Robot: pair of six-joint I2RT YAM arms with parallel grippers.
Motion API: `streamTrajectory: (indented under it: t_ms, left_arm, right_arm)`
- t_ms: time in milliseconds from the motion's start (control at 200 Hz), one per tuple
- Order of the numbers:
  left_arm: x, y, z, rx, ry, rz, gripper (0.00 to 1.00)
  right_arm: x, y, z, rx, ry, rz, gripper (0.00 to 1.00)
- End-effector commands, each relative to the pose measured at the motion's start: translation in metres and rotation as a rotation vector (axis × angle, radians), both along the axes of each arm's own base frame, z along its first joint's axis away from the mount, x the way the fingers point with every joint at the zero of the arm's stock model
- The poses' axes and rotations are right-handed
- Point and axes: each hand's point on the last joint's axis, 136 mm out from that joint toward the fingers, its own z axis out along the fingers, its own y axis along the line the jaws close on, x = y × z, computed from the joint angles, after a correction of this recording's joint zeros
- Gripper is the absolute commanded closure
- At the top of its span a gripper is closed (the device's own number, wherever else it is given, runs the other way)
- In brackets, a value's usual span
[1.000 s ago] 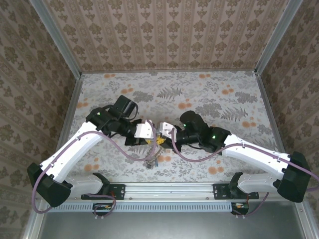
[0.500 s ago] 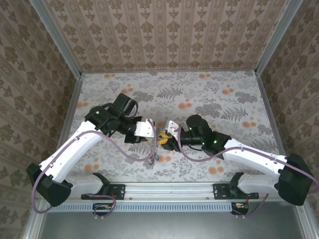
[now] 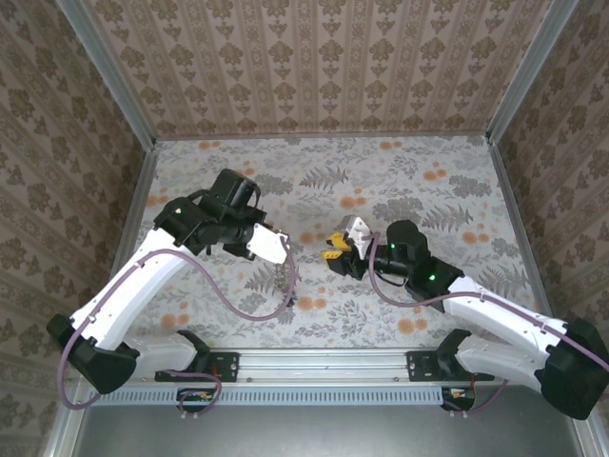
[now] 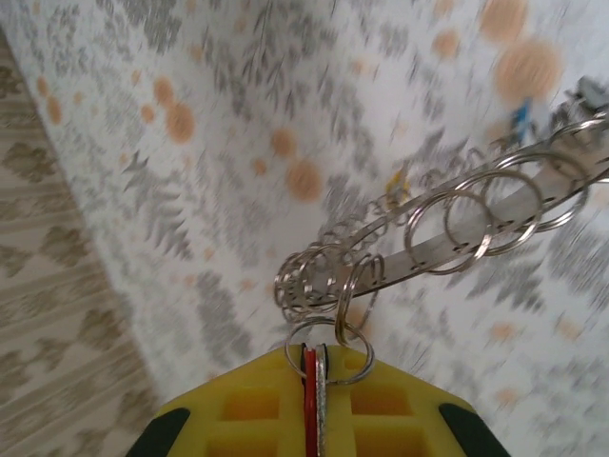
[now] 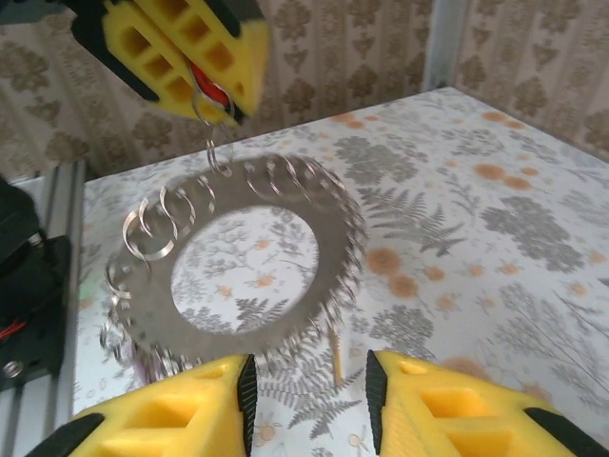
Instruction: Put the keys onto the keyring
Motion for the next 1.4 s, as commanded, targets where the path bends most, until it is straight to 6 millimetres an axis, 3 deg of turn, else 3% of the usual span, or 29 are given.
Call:
streamTrajectory:
  t_ms: [0, 180, 215, 240, 260, 515, 805, 910, 1130, 1395]
  left_arm:
    - [0.032, 0.021, 0.021, 0.174, -0.253, -0.020, 1.00]
    - [0.062, 0.018, 0.053, 0.204, -0.443, -0.026, 1.00]
    - [0.065, 0.017, 0.061, 0.205, -0.458, -0.030, 1.00]
    - [0.067, 0.017, 0.065, 0.211, -0.461, -0.031, 1.00]
    - [0.070, 0.017, 0.069, 0.215, -0.466, -0.030, 1.00]
    - [0.099, 0.024, 0.089, 0.317, -0.503, -0.032, 1.00]
    - [0.112, -0.012, 0.074, 0.270, -0.465, -0.061, 1.00]
    - [0.113, -0.031, 0.067, 0.258, -0.452, -0.093, 1.00]
    - [0.111, -0.096, 0.064, 0.132, -0.374, -0.117, 1.00]
    - [0.113, -0.168, 0.023, 0.053, -0.273, -0.140, 1.00]
  right_arm:
    - [0.014, -0.018, 0.001, 0.028, 0.002, -0.127, 0.59]
    - [0.015, -0.031, -0.002, 0.026, -0.018, -0.178, 0.50]
    - [0.014, -0.034, -0.001, 0.026, -0.028, -0.183, 0.33]
    - [0.013, -0.035, 0.001, 0.029, -0.037, -0.186, 0.05]
    - [0.012, -0.037, 0.001, 0.029, -0.042, -0.188, 0.01]
    - [0.009, -0.065, 0.012, 0.033, -0.135, -0.291, 0.00]
    - [0.002, -0.110, 0.044, 0.061, -0.285, -0.456, 0.00]
    - [-0.001, -0.126, 0.049, 0.075, -0.314, -0.518, 0.00]
    - [0.000, -0.167, 0.049, 0.102, -0.347, -0.704, 0.00]
    - [0.004, -0.180, 0.050, 0.093, -0.362, -0.756, 0.00]
